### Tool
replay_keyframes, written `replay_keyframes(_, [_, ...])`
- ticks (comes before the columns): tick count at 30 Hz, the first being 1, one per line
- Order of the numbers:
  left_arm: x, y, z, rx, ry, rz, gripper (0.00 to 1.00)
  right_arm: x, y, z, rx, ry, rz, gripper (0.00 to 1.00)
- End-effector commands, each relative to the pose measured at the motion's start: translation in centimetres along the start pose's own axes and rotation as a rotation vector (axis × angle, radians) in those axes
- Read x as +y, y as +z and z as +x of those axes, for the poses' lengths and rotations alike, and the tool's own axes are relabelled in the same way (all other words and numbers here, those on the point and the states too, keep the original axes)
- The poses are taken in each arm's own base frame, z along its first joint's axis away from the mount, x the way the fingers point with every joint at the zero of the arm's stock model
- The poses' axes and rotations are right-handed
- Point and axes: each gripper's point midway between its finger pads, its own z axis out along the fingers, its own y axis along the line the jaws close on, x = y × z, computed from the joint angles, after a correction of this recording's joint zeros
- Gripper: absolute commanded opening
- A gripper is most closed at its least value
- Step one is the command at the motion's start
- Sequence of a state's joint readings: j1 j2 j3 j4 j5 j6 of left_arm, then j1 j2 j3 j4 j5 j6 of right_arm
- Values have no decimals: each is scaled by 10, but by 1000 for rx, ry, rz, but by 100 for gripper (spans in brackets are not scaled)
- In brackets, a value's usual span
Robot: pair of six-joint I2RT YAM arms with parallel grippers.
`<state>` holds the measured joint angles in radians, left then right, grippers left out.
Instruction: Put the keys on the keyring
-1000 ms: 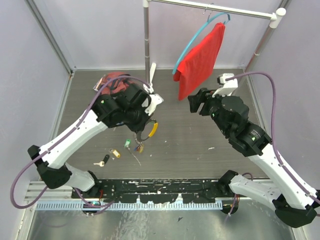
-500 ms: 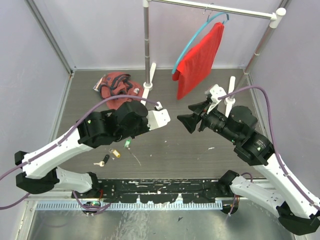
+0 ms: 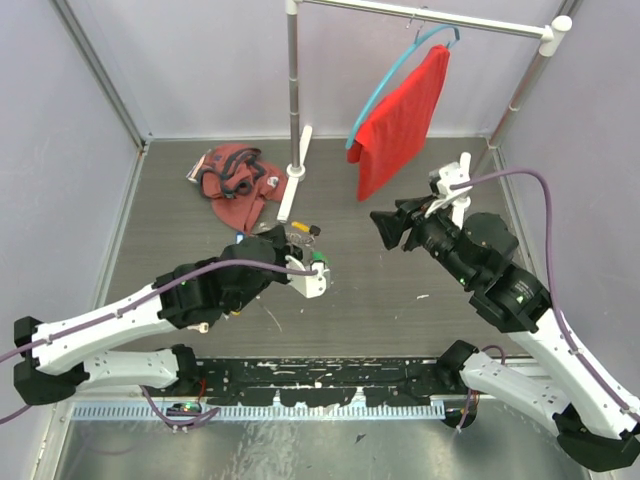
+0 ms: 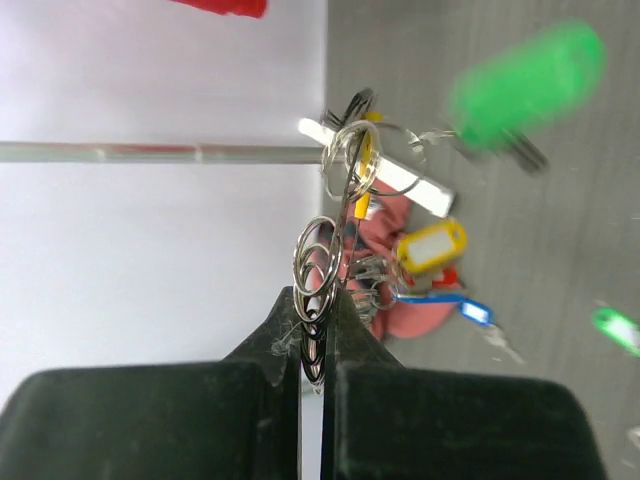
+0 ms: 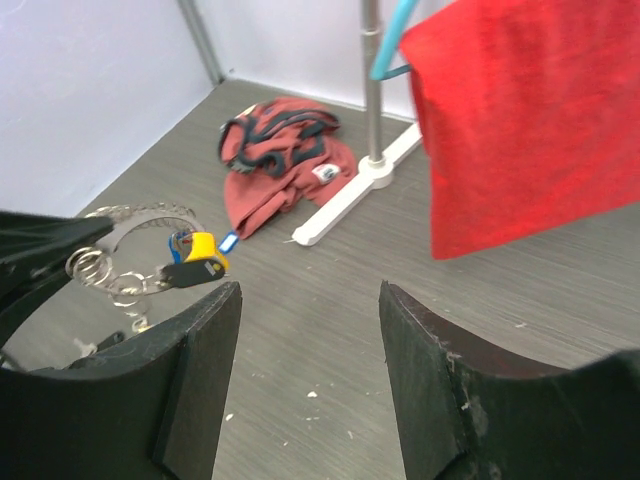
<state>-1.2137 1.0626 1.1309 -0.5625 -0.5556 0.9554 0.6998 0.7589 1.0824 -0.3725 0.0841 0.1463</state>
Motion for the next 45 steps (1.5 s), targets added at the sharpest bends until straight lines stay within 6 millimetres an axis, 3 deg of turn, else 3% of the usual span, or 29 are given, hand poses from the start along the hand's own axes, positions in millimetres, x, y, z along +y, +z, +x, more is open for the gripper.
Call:
replay_keyframes(1, [39,-5,-5,-4,303,-168,1,-26,-10,-36,-134,47,163,62])
replay_keyframes(7, [51,-7,-1,50,499,-216,0,-37,-16,-38,-145,52,224,62])
replay_keyframes(11, [28,7,-10,51,668,-165,0,-34,-10,-32,-123,54,209,62])
replay_keyframes(12, [31,6,-9,61,658,-176,0,-32,-8,-31,-115,55,201,62])
replay_keyframes(15, [68,-17,-11,2,431,-282,0,-31,-7,-28,-106,71,193,62])
replay_keyframes(17, [77,-31,-18,-70,294,-281,0,-29,-6,-28,-109,73,183,62])
replay_keyframes(20, [70,-40,-32,-199,155,-243,0,-7,1,-27,-91,36,53,62])
replay_keyframes(26, [55,-56,-63,-446,-4,-158,0,67,-5,-29,-44,-90,-383,56])
replay_keyframes(30, [49,-69,-80,-584,-18,-131,0,86,-18,-37,-67,-129,-506,53])
replay_keyframes(35, [40,-70,-87,-617,-6,-80,0,104,-33,-44,-76,-177,-623,53])
replay_keyframes(39, [46,-68,-89,-614,-49,-95,0,98,-31,-50,-83,-177,-580,54])
replay_keyframes(45, [57,-58,-89,-564,-197,-119,0,65,-14,-69,-127,-79,-343,54])
